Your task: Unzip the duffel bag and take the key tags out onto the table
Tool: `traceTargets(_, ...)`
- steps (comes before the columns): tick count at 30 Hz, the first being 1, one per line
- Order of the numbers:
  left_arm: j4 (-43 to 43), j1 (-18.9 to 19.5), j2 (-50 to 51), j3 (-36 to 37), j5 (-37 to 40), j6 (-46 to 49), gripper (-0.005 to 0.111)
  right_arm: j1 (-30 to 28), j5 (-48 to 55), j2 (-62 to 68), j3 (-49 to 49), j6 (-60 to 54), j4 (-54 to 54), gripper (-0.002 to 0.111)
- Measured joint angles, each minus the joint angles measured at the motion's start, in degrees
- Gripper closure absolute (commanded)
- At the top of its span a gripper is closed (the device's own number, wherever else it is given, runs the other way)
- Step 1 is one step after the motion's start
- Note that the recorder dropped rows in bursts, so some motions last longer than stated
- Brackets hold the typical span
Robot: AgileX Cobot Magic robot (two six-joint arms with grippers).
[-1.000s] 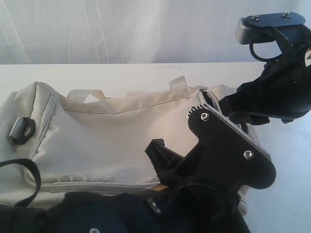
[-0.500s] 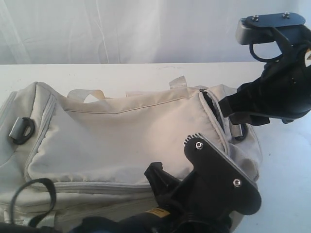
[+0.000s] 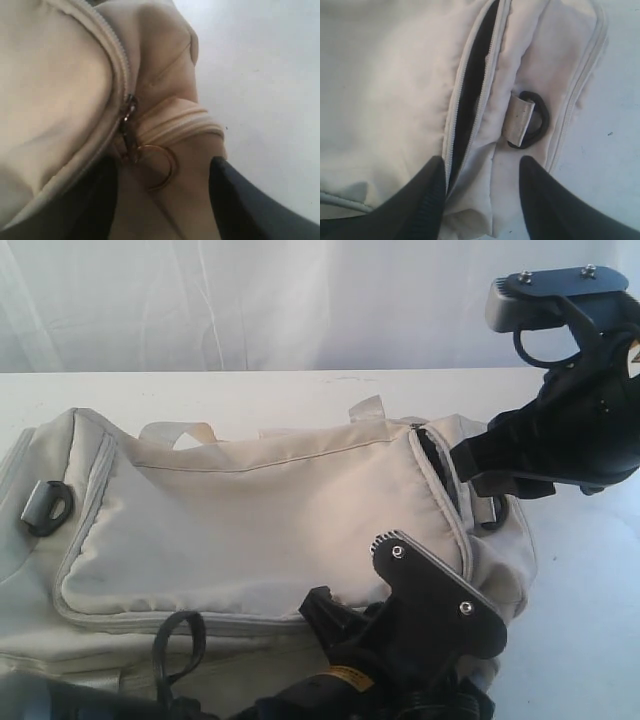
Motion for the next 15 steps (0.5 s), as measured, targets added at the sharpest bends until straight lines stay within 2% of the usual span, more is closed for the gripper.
traceTargets(3,4.1,0.4,0.0,-0.1,1.1,-4.8,0.048,0.0,0.0,0.0,0.0,0.0,0.0,0.064)
traceTargets(7,7.4,0.4,0.1,-2.0,3.1,-6.3,0.048,0.0,0.0,0.0,0.0,0.0,0.0,0.064)
traceTargets(12,5.2,0.4,0.6,-3.2,-0.4,-4.0,0.049,0.0,0.0,0.0,0.0,0.0,0.0,0.064)
traceTargets(15,-0.3,0.4,0.6,-3.3,0.1,2.2,0.057,0.0,-0.1,0.0,0.3,0.0,0.0,0.064)
